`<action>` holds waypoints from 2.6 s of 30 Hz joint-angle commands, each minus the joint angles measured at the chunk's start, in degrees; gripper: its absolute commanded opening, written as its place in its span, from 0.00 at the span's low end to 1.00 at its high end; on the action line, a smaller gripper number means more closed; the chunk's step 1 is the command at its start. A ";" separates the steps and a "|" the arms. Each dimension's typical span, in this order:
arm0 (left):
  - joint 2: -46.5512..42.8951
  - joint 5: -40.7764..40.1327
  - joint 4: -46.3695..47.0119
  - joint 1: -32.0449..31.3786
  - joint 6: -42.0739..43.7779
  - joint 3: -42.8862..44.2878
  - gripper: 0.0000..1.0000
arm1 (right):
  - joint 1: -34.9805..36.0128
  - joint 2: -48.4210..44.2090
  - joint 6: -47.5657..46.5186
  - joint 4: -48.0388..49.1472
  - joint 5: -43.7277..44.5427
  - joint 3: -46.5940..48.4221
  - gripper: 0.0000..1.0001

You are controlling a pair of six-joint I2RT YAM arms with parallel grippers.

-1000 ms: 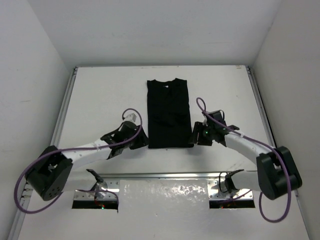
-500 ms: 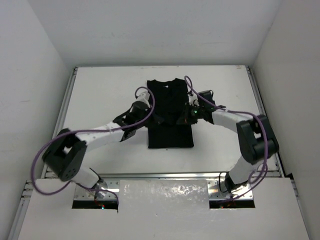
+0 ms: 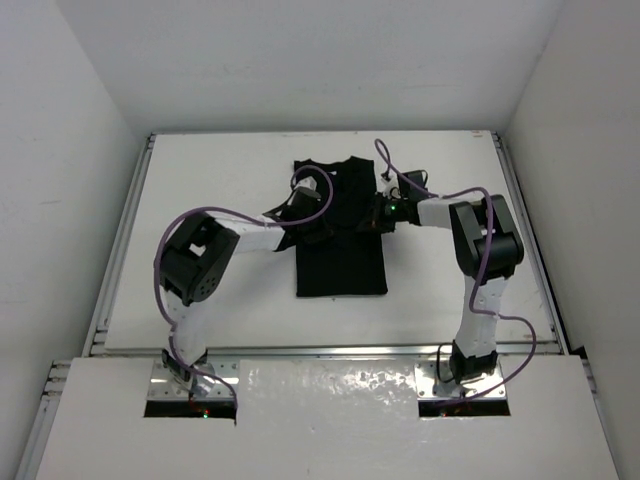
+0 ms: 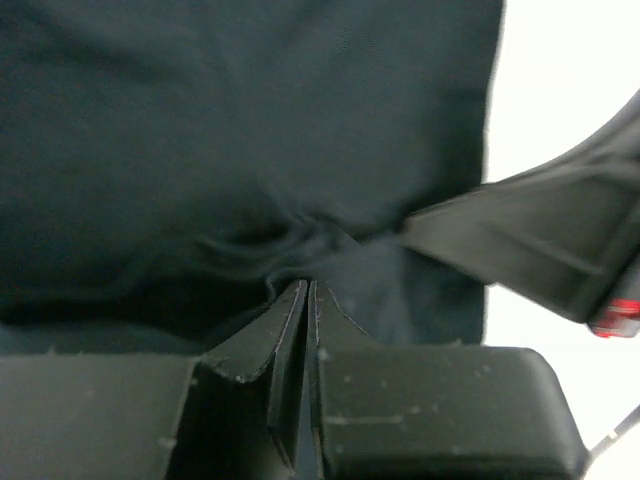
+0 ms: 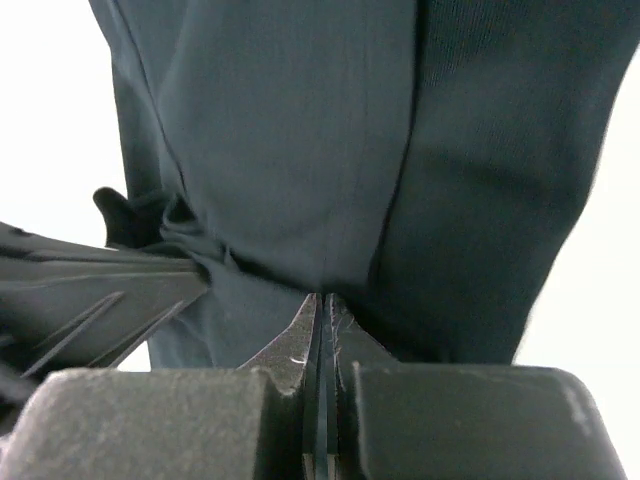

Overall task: Fold and stack the t-shirts
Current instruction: Grab one side of the 2/3 rectangular tshirt with both arms

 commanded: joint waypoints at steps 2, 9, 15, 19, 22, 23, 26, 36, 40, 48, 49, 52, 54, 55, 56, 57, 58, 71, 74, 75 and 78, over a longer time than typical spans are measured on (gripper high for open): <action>3.65 -1.40 -0.86 2.33 1.45 2.15 0.05 | -0.25 3.06 -3.95 -0.59 -1.26 7.83 0.00; 8.23 -0.69 2.04 3.30 3.47 3.21 0.07 | -0.25 5.01 -5.10 -1.91 -3.81 10.91 0.00; -0.45 -0.69 1.52 3.48 3.29 0.48 0.16 | -0.17 -5.88 -3.69 0.20 -4.69 5.04 0.01; -8.11 -0.69 0.81 3.48 4.43 -0.75 0.53 | 0.01 -15.88 -4.04 -0.23 -1.37 0.99 0.23; -13.39 -2.18 0.11 3.48 5.66 -0.92 0.70 | 0.10 -19.86 -5.44 -5.22 3.90 -1.04 0.51; -15.66 -3.40 -1.11 3.48 6.02 -1.01 0.70 | 0.18 -22.13 -5.36 -6.90 5.84 -2.09 0.66; -20.75 -9.45 -10.64 3.39 2.36 -2.84 0.70 | 1.41 -26.96 -4.31 -15.34 12.15 -6.72 0.82; -41.25 -2.38 -9.68 2.69 -5.06 -37.79 0.66 | 4.93 -42.99 1.14 -11.24 13.43 -30.91 0.74; -42.31 2.83 0.97 2.25 -4.79 -44.25 0.64 | 6.51 -41.76 2.02 -5.00 11.92 -35.14 0.69; -39.15 3.18 5.03 2.34 -4.79 -45.84 0.61 | 7.30 -35.96 3.78 -0.27 13.85 -36.46 0.63; -38.54 3.00 4.94 2.25 -4.53 -45.66 0.59 | 7.39 -34.91 3.78 0.20 14.99 -36.20 0.61; -36.34 3.26 4.77 2.25 -3.04 -44.44 0.44 | 7.39 -33.06 3.43 -0.33 14.74 -35.05 0.55; -33.89 3.53 4.85 2.25 -2.33 -43.56 0.36 | 7.48 -32.97 3.61 0.98 14.30 -35.40 0.50; -33.09 3.70 5.12 2.25 -1.72 -42.68 0.33 | 7.57 -33.14 3.69 1.60 14.12 -35.75 0.48; -31.35 3.79 5.82 2.25 -1.54 -42.41 0.29 | 7.57 -33.14 3.78 2.30 14.12 -35.84 0.42; -30.54 3.97 6.17 2.25 -1.45 -42.15 0.25 | 7.57 -33.14 3.78 2.57 13.68 -35.76 0.38; -29.75 4.84 6.70 2.25 -1.45 -41.80 0.18 | 7.57 -32.97 3.52 3.01 12.81 -35.50 0.33; -35.71 6.07 5.47 2.07 -0.40 -43.46 0.00 | 8.01 -37.52 4.13 3.54 10.61 -37.69 0.00; -40.10 6.78 4.60 1.72 -0.22 -44.95 0.00 | 8.71 -40.95 4.48 2.58 10.51 -38.57 0.00; -41.51 7.13 4.33 1.72 -0.22 -45.39 0.00 | 8.97 -42.01 4.75 1.96 10.34 -38.74 0.00; -47.66 8.10 2.31 1.46 -0.57 -46.54 0.00 | 9.59 -46.92 5.88 -0.31 10.08 -39.89 0.00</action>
